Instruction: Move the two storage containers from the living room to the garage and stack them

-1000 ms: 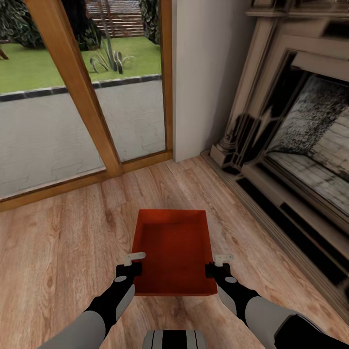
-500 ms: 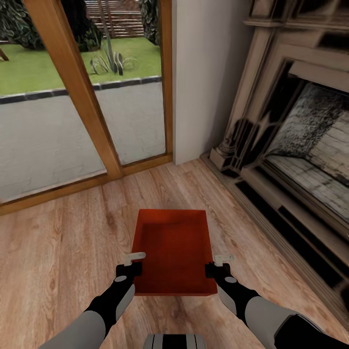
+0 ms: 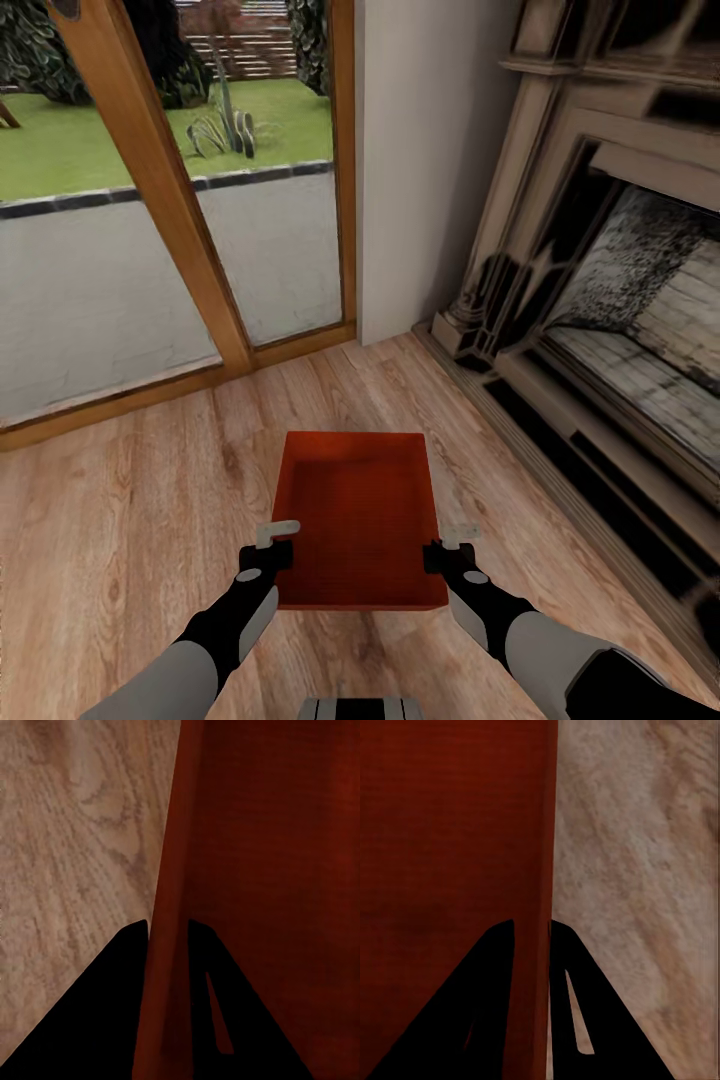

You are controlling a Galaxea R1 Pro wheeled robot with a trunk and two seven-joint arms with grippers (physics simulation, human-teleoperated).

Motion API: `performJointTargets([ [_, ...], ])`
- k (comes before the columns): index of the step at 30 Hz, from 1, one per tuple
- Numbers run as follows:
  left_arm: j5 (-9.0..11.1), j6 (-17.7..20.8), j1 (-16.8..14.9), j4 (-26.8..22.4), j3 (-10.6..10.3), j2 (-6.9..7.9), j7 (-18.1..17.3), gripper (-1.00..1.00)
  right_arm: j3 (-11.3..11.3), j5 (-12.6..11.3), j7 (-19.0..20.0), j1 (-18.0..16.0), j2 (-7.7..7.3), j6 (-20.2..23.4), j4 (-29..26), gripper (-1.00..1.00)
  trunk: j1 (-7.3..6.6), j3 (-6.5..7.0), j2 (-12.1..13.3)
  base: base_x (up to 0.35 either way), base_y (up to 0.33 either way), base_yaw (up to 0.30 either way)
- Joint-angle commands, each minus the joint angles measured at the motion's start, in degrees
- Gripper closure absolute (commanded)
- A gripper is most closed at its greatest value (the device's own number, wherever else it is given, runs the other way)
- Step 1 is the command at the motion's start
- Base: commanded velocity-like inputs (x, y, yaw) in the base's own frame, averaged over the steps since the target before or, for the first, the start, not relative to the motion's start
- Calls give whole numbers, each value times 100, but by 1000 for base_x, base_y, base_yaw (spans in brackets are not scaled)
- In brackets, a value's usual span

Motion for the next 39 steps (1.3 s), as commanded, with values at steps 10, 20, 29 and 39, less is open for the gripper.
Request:
performJointTargets([
  [10, 78, -3, -2, 0, -64, 8, 41, 100, 62, -48, -3, -3, 4, -15, 2, 100, -221, 177, 401, 0, 0, 0],
  [20, 85, -4, -2, 4, -55, 8, 44, 100, 61, -48, -3, -3, 5, -3, 2, 100, -441, 356, 802, 0, 0, 0],
  [29, 85, -4, -2, 2, -55, 8, 44, 100, 60, -52, -62, -3, 57, 1, 2, 100, -638, 518, 1163, 0, 0, 0],
  [39, 85, -4, -2, -1, -55, 8, 37, 100, 59, -48, -75, -3, 56, 2, 2, 100, -858, 697, 1564, 0, 0, 0],
])
